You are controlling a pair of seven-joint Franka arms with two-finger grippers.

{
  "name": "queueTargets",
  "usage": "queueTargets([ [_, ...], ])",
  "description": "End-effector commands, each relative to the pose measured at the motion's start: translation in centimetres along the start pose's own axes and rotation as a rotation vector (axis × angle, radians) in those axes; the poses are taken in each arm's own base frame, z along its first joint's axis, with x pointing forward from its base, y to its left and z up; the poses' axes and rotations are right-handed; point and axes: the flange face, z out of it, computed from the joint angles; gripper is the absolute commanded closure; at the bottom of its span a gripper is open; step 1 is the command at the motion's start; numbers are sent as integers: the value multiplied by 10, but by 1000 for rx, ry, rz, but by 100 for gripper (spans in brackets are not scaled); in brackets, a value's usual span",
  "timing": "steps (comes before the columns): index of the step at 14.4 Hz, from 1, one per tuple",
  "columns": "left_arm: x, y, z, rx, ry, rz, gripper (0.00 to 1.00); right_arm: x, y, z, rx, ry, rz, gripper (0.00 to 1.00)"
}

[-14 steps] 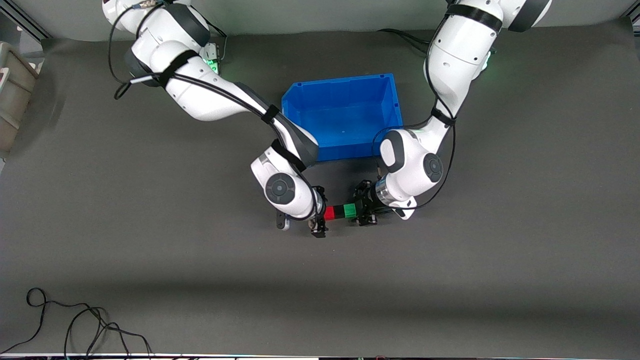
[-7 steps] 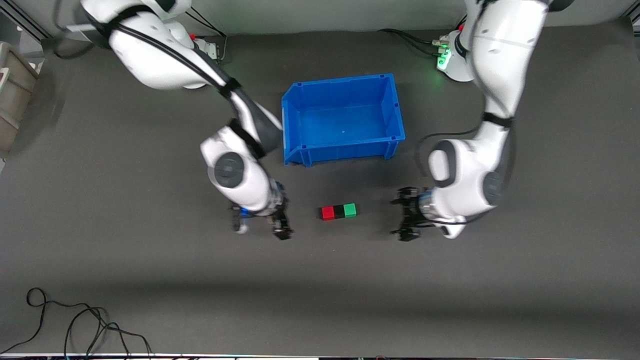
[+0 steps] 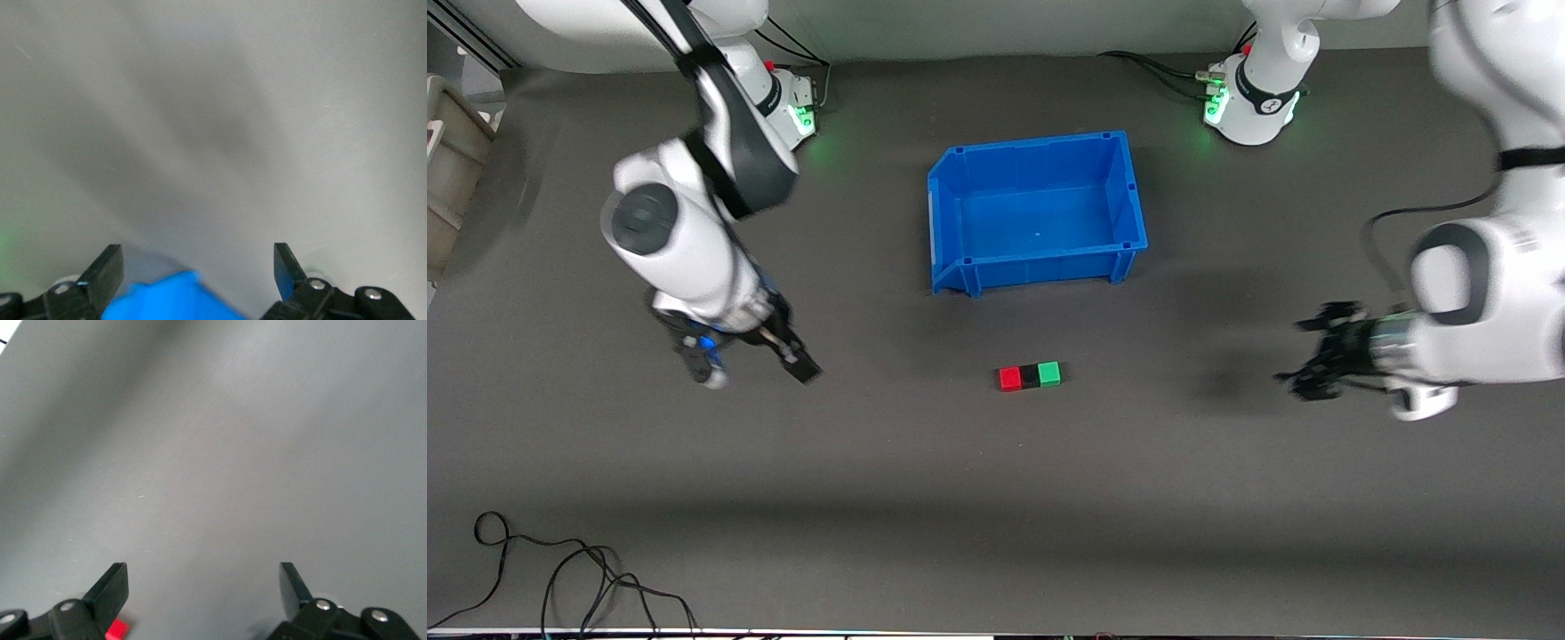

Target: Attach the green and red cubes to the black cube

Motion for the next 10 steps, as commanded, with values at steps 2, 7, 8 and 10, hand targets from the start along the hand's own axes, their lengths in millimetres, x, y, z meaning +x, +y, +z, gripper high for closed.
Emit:
queueTargets([
  [2,-17,-24,-67,83,27,287,0,36,52,-52,-29,6,-314,0],
  [7,-65,-37,-138,191,143,660,0,82,88,-120,-37,-45,-500,0],
  [8,-83,-37,-150,217,179,788,0,89,93,-129,-30,-39,-518,0],
  [10,-104,-37,-165,242,217,918,0,95,97,-142,-27,-31,-515,0],
])
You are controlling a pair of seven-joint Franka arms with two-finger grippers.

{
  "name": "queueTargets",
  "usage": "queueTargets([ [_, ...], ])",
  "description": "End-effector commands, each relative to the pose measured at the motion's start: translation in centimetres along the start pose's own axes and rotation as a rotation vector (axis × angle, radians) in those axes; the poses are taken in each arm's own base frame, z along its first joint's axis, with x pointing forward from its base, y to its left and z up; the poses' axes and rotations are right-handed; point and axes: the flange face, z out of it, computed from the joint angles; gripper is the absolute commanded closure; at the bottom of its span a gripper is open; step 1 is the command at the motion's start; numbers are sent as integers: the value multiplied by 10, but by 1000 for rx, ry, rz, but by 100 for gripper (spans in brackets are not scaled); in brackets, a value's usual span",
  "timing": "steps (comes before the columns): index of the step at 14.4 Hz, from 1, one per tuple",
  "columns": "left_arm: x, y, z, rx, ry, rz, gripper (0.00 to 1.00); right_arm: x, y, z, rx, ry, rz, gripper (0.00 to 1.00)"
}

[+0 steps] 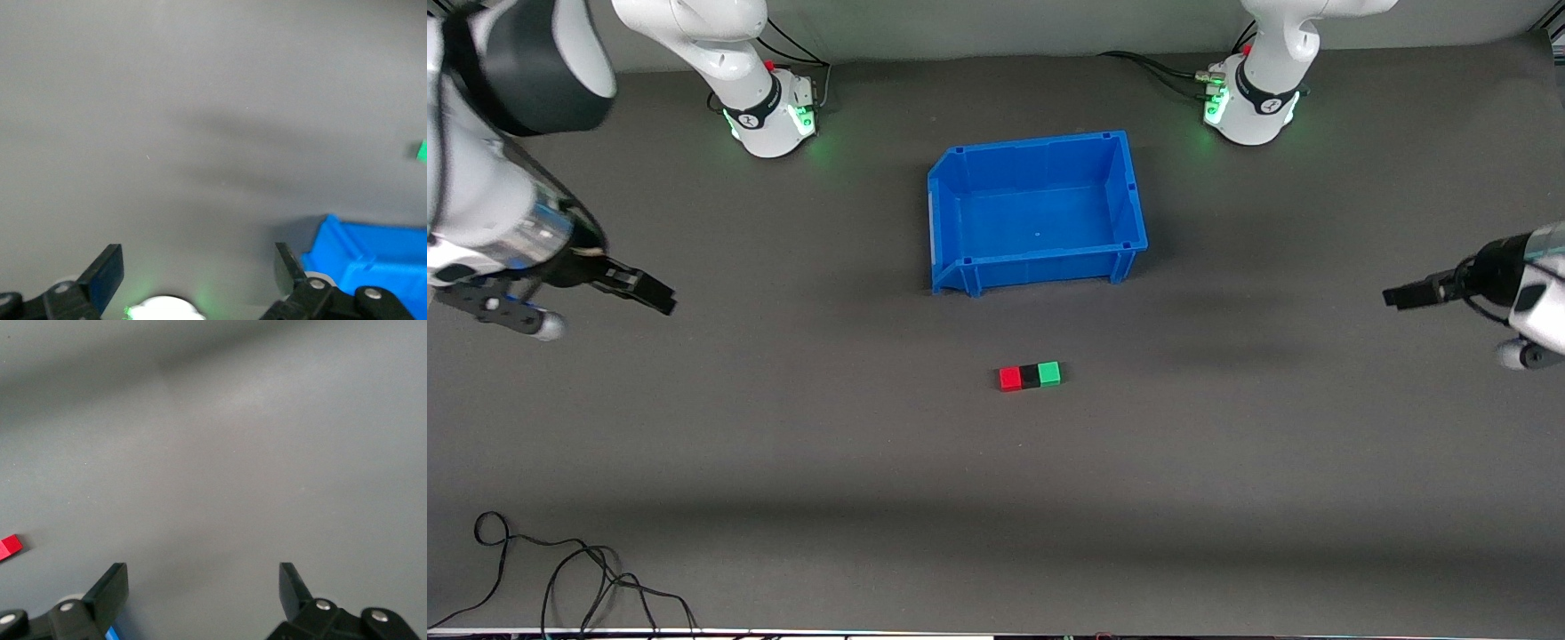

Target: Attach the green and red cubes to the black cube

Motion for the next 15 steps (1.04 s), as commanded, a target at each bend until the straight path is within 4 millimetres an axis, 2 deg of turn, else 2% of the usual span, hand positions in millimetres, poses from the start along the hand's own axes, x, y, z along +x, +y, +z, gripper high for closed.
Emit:
queueTargets([
  [1,-28,16,-29,44,48,158,0,3,5,-24,22,6,-79,0],
  [4,-38,27,-39,44,73,181,0,3,6,-37,23,18,-131,0],
  [7,-47,44,-50,97,152,219,0,4,7,-39,18,25,-267,0],
  [15,-53,46,-50,95,190,235,0,8,7,-35,31,26,-282,0],
])
